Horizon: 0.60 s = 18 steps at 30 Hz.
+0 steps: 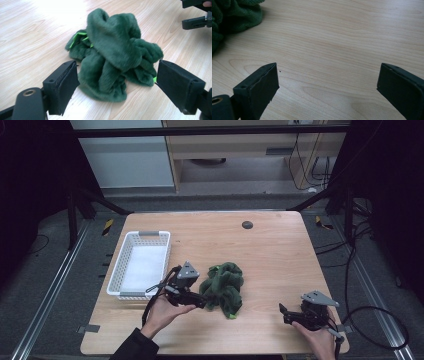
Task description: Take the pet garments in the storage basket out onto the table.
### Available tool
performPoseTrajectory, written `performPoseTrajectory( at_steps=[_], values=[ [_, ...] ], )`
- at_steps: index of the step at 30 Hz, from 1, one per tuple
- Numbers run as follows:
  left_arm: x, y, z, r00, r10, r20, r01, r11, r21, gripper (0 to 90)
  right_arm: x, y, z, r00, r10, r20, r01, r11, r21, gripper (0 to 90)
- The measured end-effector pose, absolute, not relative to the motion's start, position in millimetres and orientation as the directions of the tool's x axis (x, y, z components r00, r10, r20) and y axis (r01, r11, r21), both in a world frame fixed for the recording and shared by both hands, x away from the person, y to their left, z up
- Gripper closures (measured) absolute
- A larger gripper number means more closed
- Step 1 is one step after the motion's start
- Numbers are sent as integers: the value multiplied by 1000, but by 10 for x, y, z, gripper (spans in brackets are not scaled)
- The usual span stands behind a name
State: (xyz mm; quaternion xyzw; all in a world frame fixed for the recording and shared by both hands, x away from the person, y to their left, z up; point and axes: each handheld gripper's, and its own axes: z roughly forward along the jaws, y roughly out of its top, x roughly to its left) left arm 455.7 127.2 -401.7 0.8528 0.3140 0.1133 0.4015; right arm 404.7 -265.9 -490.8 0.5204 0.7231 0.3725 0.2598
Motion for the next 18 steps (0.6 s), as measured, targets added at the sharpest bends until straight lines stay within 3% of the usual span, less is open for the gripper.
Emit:
performPoseTrajectory(
  at_steps=[18],
  values=[
    [4262,1921,-4312,701,707,-95,489,-379,786,234,4047,-2640,-4934,-326,945,11,565,185,804,36]
  ],
)
